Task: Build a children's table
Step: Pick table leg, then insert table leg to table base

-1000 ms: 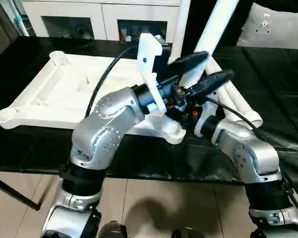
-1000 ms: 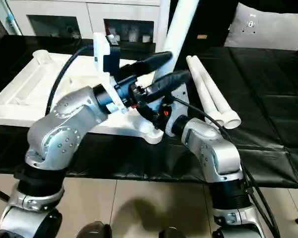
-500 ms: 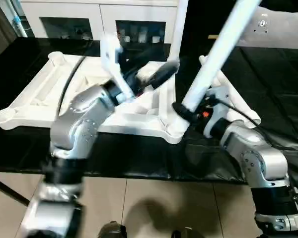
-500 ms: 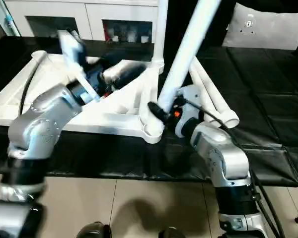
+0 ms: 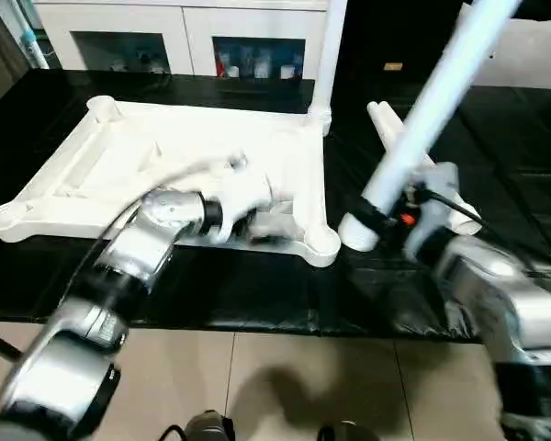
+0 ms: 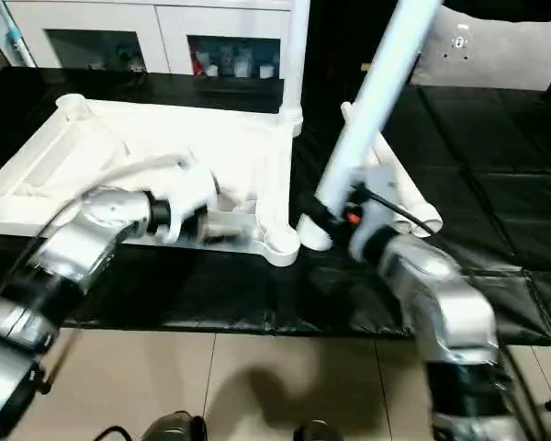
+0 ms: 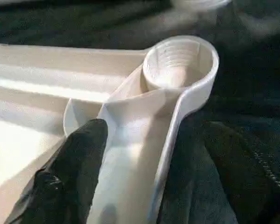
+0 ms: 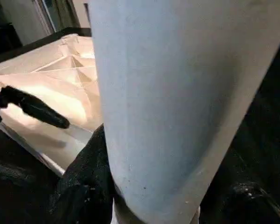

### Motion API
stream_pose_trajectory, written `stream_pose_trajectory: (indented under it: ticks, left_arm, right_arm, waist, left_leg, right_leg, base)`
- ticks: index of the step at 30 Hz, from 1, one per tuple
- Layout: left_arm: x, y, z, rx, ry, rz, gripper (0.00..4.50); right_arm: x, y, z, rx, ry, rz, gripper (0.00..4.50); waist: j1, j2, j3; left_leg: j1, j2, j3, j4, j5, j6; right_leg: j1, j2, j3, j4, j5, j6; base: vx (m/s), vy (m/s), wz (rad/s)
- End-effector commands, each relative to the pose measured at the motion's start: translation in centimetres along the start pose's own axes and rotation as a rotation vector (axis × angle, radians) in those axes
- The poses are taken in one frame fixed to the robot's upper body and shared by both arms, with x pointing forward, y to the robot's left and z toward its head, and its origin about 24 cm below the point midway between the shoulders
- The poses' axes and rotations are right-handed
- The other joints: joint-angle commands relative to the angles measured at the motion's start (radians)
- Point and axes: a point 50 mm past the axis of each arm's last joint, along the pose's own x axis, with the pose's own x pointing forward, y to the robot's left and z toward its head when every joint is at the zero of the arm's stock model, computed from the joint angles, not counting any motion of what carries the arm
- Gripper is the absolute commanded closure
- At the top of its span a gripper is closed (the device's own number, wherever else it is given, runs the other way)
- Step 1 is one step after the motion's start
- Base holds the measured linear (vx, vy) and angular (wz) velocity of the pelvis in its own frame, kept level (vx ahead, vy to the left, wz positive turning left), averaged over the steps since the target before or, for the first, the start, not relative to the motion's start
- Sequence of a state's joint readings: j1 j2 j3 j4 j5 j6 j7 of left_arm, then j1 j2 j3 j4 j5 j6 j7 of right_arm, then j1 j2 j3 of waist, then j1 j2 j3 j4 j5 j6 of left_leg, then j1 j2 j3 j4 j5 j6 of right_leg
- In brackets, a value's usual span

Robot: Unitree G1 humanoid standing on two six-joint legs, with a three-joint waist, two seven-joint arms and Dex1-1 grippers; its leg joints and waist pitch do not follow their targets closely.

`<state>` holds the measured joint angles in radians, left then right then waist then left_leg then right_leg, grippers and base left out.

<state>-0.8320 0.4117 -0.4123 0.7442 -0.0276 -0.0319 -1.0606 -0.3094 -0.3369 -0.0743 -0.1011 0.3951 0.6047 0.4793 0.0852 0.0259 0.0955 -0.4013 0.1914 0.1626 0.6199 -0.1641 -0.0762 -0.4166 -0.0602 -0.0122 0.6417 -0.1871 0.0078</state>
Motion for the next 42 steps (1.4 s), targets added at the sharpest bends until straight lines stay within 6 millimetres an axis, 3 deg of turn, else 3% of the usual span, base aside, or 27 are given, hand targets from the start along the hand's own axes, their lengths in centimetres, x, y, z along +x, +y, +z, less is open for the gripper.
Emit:
stream_pose_trajectory:
  ticks: [1, 3, 4, 5, 8, 11, 20, 22, 25, 26, 28, 35, 38, 42]
  left_arm:
    - [0.1, 0.4, 0.0, 0.05, 0.041, -0.026, 1.16]
    - [0.3, 0.7, -0.3, 0.069, 0.084, -0.034, 1.3]
    - [0.5, 1.0, -0.4, 0.079, 0.107, -0.032, 1.3]
    - [0.5, 1.0, -0.4, 0.078, 0.109, -0.032, 1.66]
    - [0.6, 1.1, -0.4, 0.064, 0.106, -0.047, 1.69]
    - [0.7, 1.0, -0.6, 0.049, 0.109, -0.077, 2.11]
    - [0.7, 0.9, -1.4, 0.018, 0.146, -0.118, 2.69]
    - [0.7, 0.8, -1.5, 0.008, 0.143, -0.126, 2.98]
    - [0.5, 0.8, -1.5, -0.02, 0.138, -0.161, 3.04]
    - [0.4, 0.7, -1.6, -0.015, 0.156, -0.176, 3.3]
    - [0.3, 0.7, -1.8, -0.007, 0.181, -0.194, 3.4]
    - [0.0, 0.9, -2.3, -0.043, 0.201, -0.149, 3.8]
    - [0.7, 1.4, -1.8, -0.136, 0.132, -0.029, 4.17]
    - [1.6, 1.3, -1.7, -0.265, 0.086, 0.071, 4.27]
  right_arm:
    - [-0.4, 0.1, 0.7, -0.013, -0.021, 0.004, 2.61]
    - [-0.7, 0.1, 0.7, -0.012, -0.018, -0.001, 2.61]
    - [-0.9, 0.2, 0.6, -0.012, -0.016, -0.005, 2.61]
    - [-0.9, 0.2, 0.6, -0.012, -0.016, -0.005, 2.61]
    - [-1.1, 0.3, 0.5, -0.012, -0.012, -0.005, 2.61]
    - [-1.2, 0.4, 0.3, -0.011, -0.002, -0.001, 2.61]
    - [-1.0, 0.7, 0.2, -0.006, 0.005, 0.013, 2.61]
    - [-1.0, 0.7, 0.3, -0.008, 0.006, 0.016, 2.61]
    - [-0.9, 0.7, 0.4, -0.011, 0.006, 0.022, 2.61]
    - [-0.8, 0.7, 0.4, -0.013, 0.007, 0.025, 2.61]
    - [-0.8, 0.8, 0.5, -0.015, 0.007, 0.029, 2.61]
    - [0.0, 1.2, 0.2, 0.017, 0.034, 0.05, 2.61]
    - [0.3, 1.7, 0.2, 0.017, 0.011, 0.075, 2.61]
    - [1.0, 1.7, 0.5, -0.041, -0.052, 0.05, 2.61]
  waist:
    - [-0.004, 0.006, -0.086]
    - [-0.004, 0.018, -0.082]
    - [-0.007, 0.011, -0.08]
    - [-0.002, 0.016, -0.082]
    - [-0.002, 0.012, -0.083]
    - [-0.004, 0.014, -0.08]
    - [-0.003, 0.015, -0.077]
    - [-0.003, 0.013, -0.078]
    - [-0.003, 0.013, -0.078]
    - [-0.003, 0.0, -0.082]
    - [0.0, 0.004, -0.084]
    - [0.002, 0.004, -0.092]
    - [0.005, 0.005, -0.092]
    - [0.005, 0.003, -0.097]
  left_leg:
    - [0.028, 0.012, -0.001, -0.076, -0.213, -0.024]
    - [0.029, 0.014, -0.003, -0.076, -0.218, -0.026]
    - [0.027, 0.011, -0.001, -0.077, -0.221, -0.021]
    - [0.029, 0.012, -0.004, -0.076, -0.213, -0.023]
    - [0.025, 0.012, -0.004, -0.075, -0.191, -0.014]
    - [0.025, 0.012, -0.004, -0.075, -0.2, -0.009]
    - [0.029, 0.017, -0.006, -0.081, -0.234, -0.013]
    - [0.029, 0.017, -0.006, -0.081, -0.227, -0.011]
    - [0.028, 0.017, -0.005, -0.082, -0.215, -0.007]
    - [0.028, 0.018, -0.003, -0.082, -0.202, 0.0]
    - [0.027, 0.018, -0.003, -0.081, -0.176, 0.01]
    - [0.024, 0.017, -0.001, -0.077, -0.104, 0.046]
    - [0.025, 0.019, 0.0, -0.077, -0.12, 0.044]
    - [0.021, 0.02, -0.001, -0.077, -0.129, 0.032]
  right_leg:
    - [0.056, -0.053, 0.028, -0.08, -0.115, -0.217]
    - [0.055, -0.054, 0.029, -0.078, -0.11, -0.226]
    - [0.057, -0.05, 0.029, -0.086, -0.114, -0.221]
    - [0.06, -0.054, 0.029, -0.08, -0.098, -0.224]
    - [0.064, -0.056, 0.029, -0.077, -0.059, -0.247]
    - [0.064, -0.055, 0.028, -0.079, -0.063, -0.26]
    - [0.061, -0.059, 0.029, -0.084, -0.119, -0.261]
    - [0.062, -0.06, 0.029, -0.083, -0.113, -0.262]
    - [0.062, -0.062, 0.03, -0.083, -0.095, -0.268]
    - [0.065, -0.061, 0.03, -0.084, -0.077, -0.27]
    - [0.066, -0.062, 0.028, -0.08, -0.053, -0.274]
    - [0.072, -0.063, 0.026, -0.069, 0.05, -0.296]
    - [0.07, -0.065, 0.025, -0.073, 0.02, -0.301]
    - [0.072, -0.067, 0.024, -0.071, 0.002, -0.305]
  base:
    - [0.0, 0.0, 0.0]
    - [0.0, 0.0, 0.0]
    - [0.0, 0.0, 0.0]
    - [0.0, 0.0, 0.0]
    - [0.0, 0.0, 0.0]
    - [0.0, 0.0, 0.0]
    - [0.0, 0.0, 0.0]
    - [0.0, 0.0, 0.0]
    - [0.0, 0.0, 0.0]
    - [0.0, 0.0, 0.0]
    - [0.0, 0.0, 0.0]
    - [0.0, 0.0, 0.0]
    - [0.0, 0.0, 0.0]
    - [0.0, 0.0, 0.0]
